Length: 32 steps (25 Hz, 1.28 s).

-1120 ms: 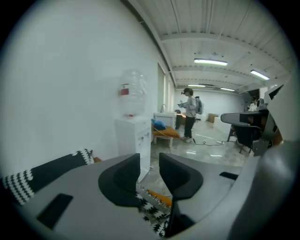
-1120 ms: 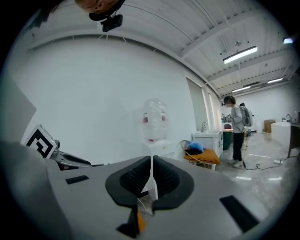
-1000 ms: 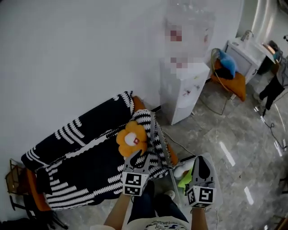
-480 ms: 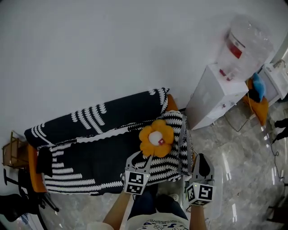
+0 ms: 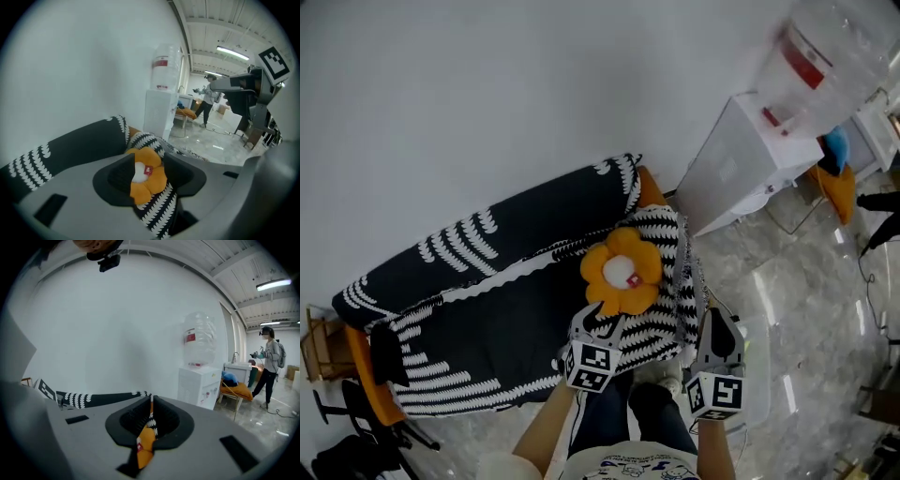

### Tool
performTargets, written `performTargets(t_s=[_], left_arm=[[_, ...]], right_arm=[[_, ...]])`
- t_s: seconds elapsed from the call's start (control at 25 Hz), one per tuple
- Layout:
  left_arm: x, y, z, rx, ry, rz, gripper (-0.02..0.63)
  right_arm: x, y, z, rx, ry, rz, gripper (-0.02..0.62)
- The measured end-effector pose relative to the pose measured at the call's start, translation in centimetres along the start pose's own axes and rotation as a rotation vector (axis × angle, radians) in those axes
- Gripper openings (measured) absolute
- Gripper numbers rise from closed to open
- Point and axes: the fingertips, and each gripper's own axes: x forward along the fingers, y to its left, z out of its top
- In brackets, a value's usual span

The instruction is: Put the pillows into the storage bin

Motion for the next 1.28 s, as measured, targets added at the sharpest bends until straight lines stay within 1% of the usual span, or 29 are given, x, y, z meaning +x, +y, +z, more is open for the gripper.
performTargets(t_s=[0.16,0.32,0.44,0.56,0.76,0.84,0.92,1.04,1.16,1.2,1.28], left_arm=[[4.3,-1.3,-2.1,0.027,0.072,-0.08,0.216],[9.9,-2.2,-4.2,0.07,0.12,-0.112,0.229],[13.9,-3.1,-7.2,0.089,0.171,-0.131,0.257],[17.0,-4.2,-10.3,0.11,0.241,-0.158,0.278],[21.1,-6.4,-15.1,0.201,0.35,-0.195,0.296],[22.7,-6.5,-17.0,0.235,0.392,-0.197,0.299],[23.9,-6.5,-18.5,0.252,0.423,-0.19,0.299],[25.6,-6.6,-19.9,0.263,0.457,-0.168,0.301],[26.7,-6.3,-20.5,0.31,0.473,-0.13,0.299],[27.0,-6.2,-20.5,0.325,0.471,-0.111,0.294],[27.4,-5.9,-20.5,0.347,0.466,-0.076,0.239]], right_arm=[[1.2,-1.2,-2.7,0.023,0.064,-0.052,0.026],[3.3,-3.0,-5.8,0.034,0.095,-0.078,0.026],[4.3,-4.4,-8.8,0.054,0.12,-0.1,0.026],[4.7,-5.6,-11.1,0.071,0.148,-0.126,0.026],[3.6,-8.0,-14.6,0.099,0.212,-0.184,0.028],[3.3,-8.6,-16.4,0.111,0.234,-0.201,0.029],[2.6,-9.1,-17.9,0.129,0.256,-0.222,0.029],[1.9,-9.9,-19.3,0.143,0.275,-0.242,0.029],[1.3,-10.7,-20.2,0.157,0.29,-0.261,0.031],[1.1,-11.0,-20.5,0.161,0.294,-0.267,0.031],[0.7,-11.6,-20.9,0.168,0.298,-0.277,0.031]])
